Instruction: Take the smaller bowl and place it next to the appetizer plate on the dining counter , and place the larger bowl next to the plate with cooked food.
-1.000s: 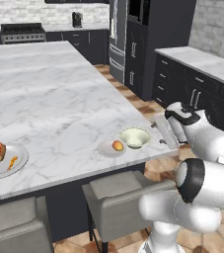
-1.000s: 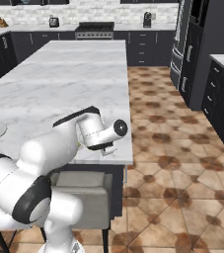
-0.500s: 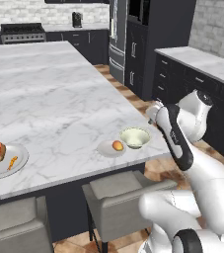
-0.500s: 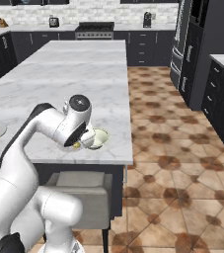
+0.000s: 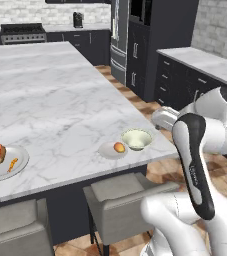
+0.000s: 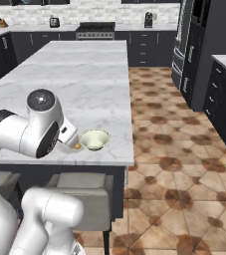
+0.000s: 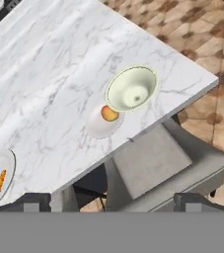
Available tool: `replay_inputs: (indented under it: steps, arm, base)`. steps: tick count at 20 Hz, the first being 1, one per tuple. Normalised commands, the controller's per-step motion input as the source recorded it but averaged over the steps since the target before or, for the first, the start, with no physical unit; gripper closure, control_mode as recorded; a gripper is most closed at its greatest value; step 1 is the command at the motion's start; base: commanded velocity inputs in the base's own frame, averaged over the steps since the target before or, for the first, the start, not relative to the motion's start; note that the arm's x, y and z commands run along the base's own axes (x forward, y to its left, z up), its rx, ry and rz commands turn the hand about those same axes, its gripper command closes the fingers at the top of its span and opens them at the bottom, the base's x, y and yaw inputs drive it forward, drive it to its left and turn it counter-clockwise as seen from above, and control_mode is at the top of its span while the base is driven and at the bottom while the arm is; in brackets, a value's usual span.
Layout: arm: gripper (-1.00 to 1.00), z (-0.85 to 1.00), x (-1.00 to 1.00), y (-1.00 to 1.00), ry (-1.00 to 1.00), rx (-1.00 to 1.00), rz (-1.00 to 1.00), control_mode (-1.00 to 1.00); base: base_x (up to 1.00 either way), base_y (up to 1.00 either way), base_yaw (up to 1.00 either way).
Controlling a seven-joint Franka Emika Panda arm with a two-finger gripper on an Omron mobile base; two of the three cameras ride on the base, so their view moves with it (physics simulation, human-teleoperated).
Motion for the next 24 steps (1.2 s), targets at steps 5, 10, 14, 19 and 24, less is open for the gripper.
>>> replay_inputs:
  steps: [5, 10, 14, 19, 24]
  arm:
    - [-1.00, 0.44, -0.99, 0.01, -0.04, -0.23, 0.25, -1.00]
    - [-1.00, 0.17, -0.31, 0.06, -0.03, -0.06, 0.12, -1.00]
    - [-1.00, 0.00, 0.00, 0.00, 0.00, 0.00, 0.00, -1.00]
    - [-1.00, 0.00, -0.03, 0.00, 0.00, 0.00, 0.00, 1.00]
    - [-1.00, 0.00, 0.00, 0.00, 0.00, 0.00, 0.00, 1.00]
  base:
    - [0.00, 0.00, 0.00]
    - [0.00, 0.00, 0.00]
    - [0.00, 0.00, 0.00]
    - [-0.54, 0.37, 0.07]
    - [-0.82, 1.00, 0.28]
